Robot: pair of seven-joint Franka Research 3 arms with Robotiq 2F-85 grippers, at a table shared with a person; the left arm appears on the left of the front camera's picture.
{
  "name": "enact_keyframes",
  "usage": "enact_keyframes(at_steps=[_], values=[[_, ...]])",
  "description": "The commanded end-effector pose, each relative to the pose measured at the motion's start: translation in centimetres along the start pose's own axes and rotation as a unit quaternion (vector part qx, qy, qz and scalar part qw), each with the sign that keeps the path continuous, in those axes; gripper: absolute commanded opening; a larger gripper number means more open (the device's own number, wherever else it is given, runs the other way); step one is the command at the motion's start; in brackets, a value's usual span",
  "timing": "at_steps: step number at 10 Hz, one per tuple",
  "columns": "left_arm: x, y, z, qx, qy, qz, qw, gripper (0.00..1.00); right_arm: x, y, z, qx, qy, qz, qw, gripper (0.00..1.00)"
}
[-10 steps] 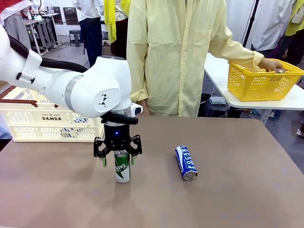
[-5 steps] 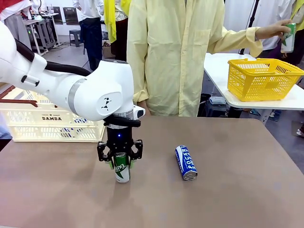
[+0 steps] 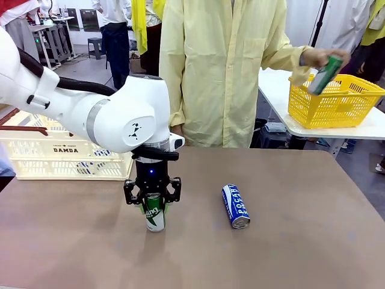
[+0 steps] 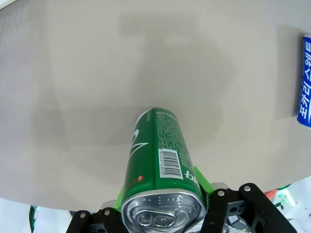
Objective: Place the drinks into the Shopping basket.
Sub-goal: Pick up one drink and place it into the Shopping basket.
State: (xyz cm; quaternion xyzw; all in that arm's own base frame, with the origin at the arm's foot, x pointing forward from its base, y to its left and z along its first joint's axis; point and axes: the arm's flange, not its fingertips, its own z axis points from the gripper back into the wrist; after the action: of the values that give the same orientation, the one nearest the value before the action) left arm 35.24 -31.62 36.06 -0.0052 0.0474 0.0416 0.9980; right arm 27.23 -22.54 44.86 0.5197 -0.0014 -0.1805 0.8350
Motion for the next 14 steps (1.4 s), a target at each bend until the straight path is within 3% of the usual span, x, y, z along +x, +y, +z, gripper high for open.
enact_keyframes(at_steps=[1,3,5,7,13,14], values=[[0.3,0.2,-0.4,0.003,-0.015,-0.009,1.000,0.00,-0.3,0.1,0.0,-0.001,0.002,-0.002,1.000,1.00],[-0.2,1.0,3.0,0.005,-0.041,-0.020,0.999,0.00,-0.3,0.1,0.0,-0.001,0.002,-0.002,1.000,1.00],[-1.4,3.2,10.6,0.001,-0.075,-0.083,0.994,0.00,-0.3,0.1,0.0,-0.001,0.002,-0.002,1.000,1.00],[-1.6,4.9,14.5,0.010,-0.084,-0.092,0.992,0.00,-0.3,0.1,0.0,-0.001,0.002,-0.002,1.000,1.00],[-1.2,5.5,14.4,-0.020,-0.073,-0.109,0.991,0.00,-0.3,0.1,0.0,-0.001,0.002,-0.002,1.000,1.00],[-1.2,5.5,14.4,-0.024,-0.070,-0.112,0.991,0.10,-0.3,0.1,0.0,-0.001,0.002,-0.002,1.000,1.00]])
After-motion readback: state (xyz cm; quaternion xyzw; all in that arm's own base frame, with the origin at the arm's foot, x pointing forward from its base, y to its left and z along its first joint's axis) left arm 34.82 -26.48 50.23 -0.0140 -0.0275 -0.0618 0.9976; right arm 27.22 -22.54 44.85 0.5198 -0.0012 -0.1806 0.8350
